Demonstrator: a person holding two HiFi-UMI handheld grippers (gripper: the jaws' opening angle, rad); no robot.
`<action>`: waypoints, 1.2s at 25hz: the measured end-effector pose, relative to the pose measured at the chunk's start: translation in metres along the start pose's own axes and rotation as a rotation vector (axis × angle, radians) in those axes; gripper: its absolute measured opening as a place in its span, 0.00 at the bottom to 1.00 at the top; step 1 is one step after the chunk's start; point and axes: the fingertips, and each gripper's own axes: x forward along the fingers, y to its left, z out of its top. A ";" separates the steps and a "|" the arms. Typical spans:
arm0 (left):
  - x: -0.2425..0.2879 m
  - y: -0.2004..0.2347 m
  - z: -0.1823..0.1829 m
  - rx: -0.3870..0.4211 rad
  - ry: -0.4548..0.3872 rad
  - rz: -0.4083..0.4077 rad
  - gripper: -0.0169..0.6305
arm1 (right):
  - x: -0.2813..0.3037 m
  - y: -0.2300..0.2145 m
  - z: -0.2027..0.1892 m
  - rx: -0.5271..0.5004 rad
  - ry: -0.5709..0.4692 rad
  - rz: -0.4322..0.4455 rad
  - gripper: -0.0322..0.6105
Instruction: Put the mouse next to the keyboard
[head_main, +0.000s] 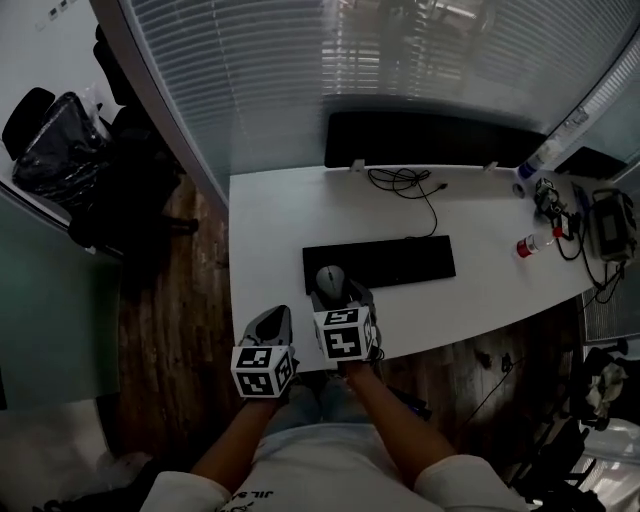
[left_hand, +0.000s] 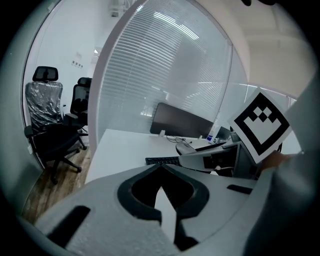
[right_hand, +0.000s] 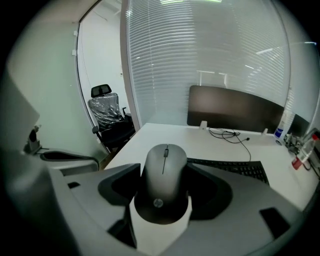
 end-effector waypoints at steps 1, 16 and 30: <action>0.004 -0.008 0.001 0.008 0.002 -0.015 0.03 | -0.004 -0.009 -0.002 0.011 -0.001 -0.011 0.50; 0.089 -0.169 0.000 0.144 0.060 -0.225 0.03 | -0.078 -0.191 -0.055 0.167 0.002 -0.194 0.50; 0.158 -0.252 -0.005 0.201 0.100 -0.265 0.03 | -0.088 -0.309 -0.097 0.213 0.054 -0.226 0.50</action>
